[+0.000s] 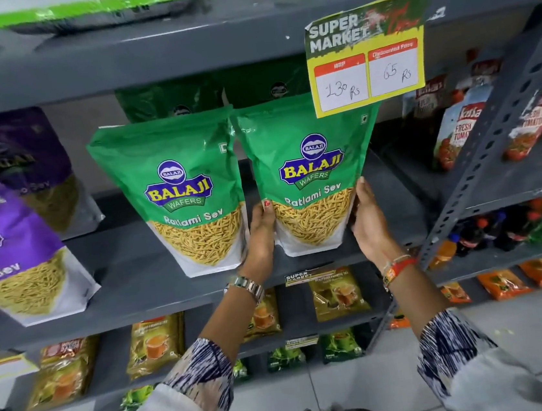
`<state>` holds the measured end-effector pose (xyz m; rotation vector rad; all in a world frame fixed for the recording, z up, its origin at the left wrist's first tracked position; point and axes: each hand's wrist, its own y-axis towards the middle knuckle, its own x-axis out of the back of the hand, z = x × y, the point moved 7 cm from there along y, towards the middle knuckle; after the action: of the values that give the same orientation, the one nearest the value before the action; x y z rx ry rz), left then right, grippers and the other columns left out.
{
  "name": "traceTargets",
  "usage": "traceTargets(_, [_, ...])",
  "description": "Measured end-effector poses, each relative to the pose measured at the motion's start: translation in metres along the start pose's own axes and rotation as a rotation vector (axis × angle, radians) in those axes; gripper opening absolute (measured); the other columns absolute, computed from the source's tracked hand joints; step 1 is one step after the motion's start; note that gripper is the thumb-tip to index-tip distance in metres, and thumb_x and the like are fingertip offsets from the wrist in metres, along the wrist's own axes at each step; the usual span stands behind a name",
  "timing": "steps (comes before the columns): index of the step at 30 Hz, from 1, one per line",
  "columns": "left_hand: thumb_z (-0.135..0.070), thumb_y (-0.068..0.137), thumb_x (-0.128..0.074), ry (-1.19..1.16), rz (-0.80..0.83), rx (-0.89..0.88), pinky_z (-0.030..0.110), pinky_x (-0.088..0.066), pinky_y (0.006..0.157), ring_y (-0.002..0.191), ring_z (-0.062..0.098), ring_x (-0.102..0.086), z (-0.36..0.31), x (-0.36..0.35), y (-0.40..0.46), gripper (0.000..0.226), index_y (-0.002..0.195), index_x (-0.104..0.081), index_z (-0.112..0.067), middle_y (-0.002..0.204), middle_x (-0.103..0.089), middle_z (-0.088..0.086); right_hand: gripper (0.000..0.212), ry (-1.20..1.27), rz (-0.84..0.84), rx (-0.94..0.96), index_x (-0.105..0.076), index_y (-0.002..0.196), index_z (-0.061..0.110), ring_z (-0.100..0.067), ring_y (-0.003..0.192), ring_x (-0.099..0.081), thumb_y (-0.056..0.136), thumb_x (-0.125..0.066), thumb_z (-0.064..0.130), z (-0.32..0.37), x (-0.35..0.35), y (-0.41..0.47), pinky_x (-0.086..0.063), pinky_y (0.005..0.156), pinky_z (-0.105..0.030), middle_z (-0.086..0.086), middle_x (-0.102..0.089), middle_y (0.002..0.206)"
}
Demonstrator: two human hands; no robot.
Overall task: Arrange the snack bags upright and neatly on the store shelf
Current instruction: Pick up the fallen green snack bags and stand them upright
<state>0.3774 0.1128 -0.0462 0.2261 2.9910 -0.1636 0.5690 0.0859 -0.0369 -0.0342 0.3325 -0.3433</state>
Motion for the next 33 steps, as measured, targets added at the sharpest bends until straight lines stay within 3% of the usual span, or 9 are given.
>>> traceTargets(2, [-0.041,0.097,-0.031,-0.023,0.033,0.054,0.029,-0.022,0.117,0.141,0.007,-0.029,0.011,-0.006,0.0,0.056,0.148,-0.022,-0.019,0.155,-0.029,-0.006,0.044,-0.005,0.009,0.004,-0.049,0.13,0.029,0.003,0.105,-0.061,0.095,-0.033,0.05,-0.004,-0.001,0.0,-0.051,0.078,-0.018,0.012,-0.063,0.119])
traceTargets(4, [-0.045,0.096,-0.031,-0.028,0.022,0.082,0.034,-0.014,0.118,0.146,0.013,-0.019,0.017,-0.005,0.004,0.062,0.15,-0.015,-0.021,0.159,-0.019,-0.003,0.052,0.019,0.015,0.003,-0.042,0.138,0.023,-0.002,0.111,-0.059,0.095,-0.033,0.05,-0.008,-0.004,0.003,-0.05,0.083,-0.02,0.007,-0.061,0.124])
traceTargets(11, [-0.039,0.097,-0.034,-0.099,-0.024,0.095,0.049,-0.021,0.119,0.142,0.027,-0.031,0.017,0.001,0.014,0.057,0.147,-0.027,-0.013,0.154,-0.032,0.011,0.052,0.075,0.028,-0.021,-0.041,0.139,0.019,-0.018,0.121,-0.055,0.096,-0.034,0.047,-0.013,-0.012,0.006,-0.046,0.099,-0.036,-0.006,-0.055,0.135])
traceTargets(14, [-0.04,0.097,-0.03,0.026,-0.065,0.106,0.041,-0.02,0.119,0.14,0.029,-0.033,0.013,0.0,0.001,0.057,0.144,-0.031,-0.007,0.152,-0.035,0.013,0.048,0.054,-0.03,0.012,-0.043,0.136,0.019,-0.016,0.117,-0.056,0.096,-0.036,0.044,-0.011,-0.007,0.001,-0.047,0.096,-0.034,-0.005,-0.058,0.13])
traceTargets(17, [-0.05,0.095,-0.027,0.325,-0.147,0.054,0.021,-0.025,0.1,0.126,0.021,-0.045,0.008,0.008,-0.032,0.057,0.133,-0.045,-0.012,0.139,-0.05,0.004,0.036,0.032,-0.222,0.09,-0.051,0.124,0.015,-0.011,0.111,-0.056,0.095,-0.044,0.035,-0.01,0.007,-0.014,-0.045,0.091,-0.029,-0.009,-0.056,0.132])
traceTargets(20, [-0.047,0.094,-0.037,0.251,-0.316,-0.067,0.014,-0.044,0.079,0.092,0.008,-0.06,0.003,0.03,-0.071,0.042,0.109,-0.063,-0.016,0.102,-0.067,-0.009,0.013,0.067,-0.395,0.217,-0.055,0.102,0.025,0.004,0.095,-0.056,0.088,-0.054,0.026,-0.011,0.008,-0.047,-0.043,0.08,-0.015,0.002,-0.058,0.113])
traceTargets(24, [-0.02,0.092,-0.041,0.113,-0.692,-0.32,0.03,-0.037,0.056,0.056,0.005,-0.047,-0.017,0.093,-0.105,0.031,0.069,-0.061,-0.015,0.063,-0.055,-0.001,0.014,0.025,-0.255,0.351,-0.053,0.09,0.023,0.006,0.081,-0.056,0.085,-0.055,0.01,-0.022,-0.04,-0.087,-0.045,0.074,-0.012,0.006,-0.057,0.094])
traceTargets(28, [-0.015,0.09,-0.04,0.092,-0.894,-0.44,0.033,-0.039,0.082,0.092,0.011,-0.051,-0.035,0.155,-0.096,0.02,0.099,-0.054,-0.004,0.098,-0.054,0.005,0.014,-0.084,0.041,0.199,-0.056,0.104,0.02,-0.01,0.096,-0.056,0.091,-0.054,0.014,-0.047,-0.106,-0.096,-0.045,0.083,-0.024,0.004,-0.059,0.104])
traceTargets(33, [-0.031,0.099,-0.031,-0.042,-0.657,-0.207,0.041,-0.029,0.115,0.137,0.021,-0.035,-0.036,0.184,-0.047,0.046,0.142,-0.029,-0.015,0.151,-0.033,0.008,0.065,-0.32,0.226,-0.024,-0.022,0.147,0.022,-0.02,0.14,-0.033,0.092,-0.048,0.044,-0.067,-0.157,-0.086,-0.029,0.115,-0.04,-0.005,-0.03,0.155])
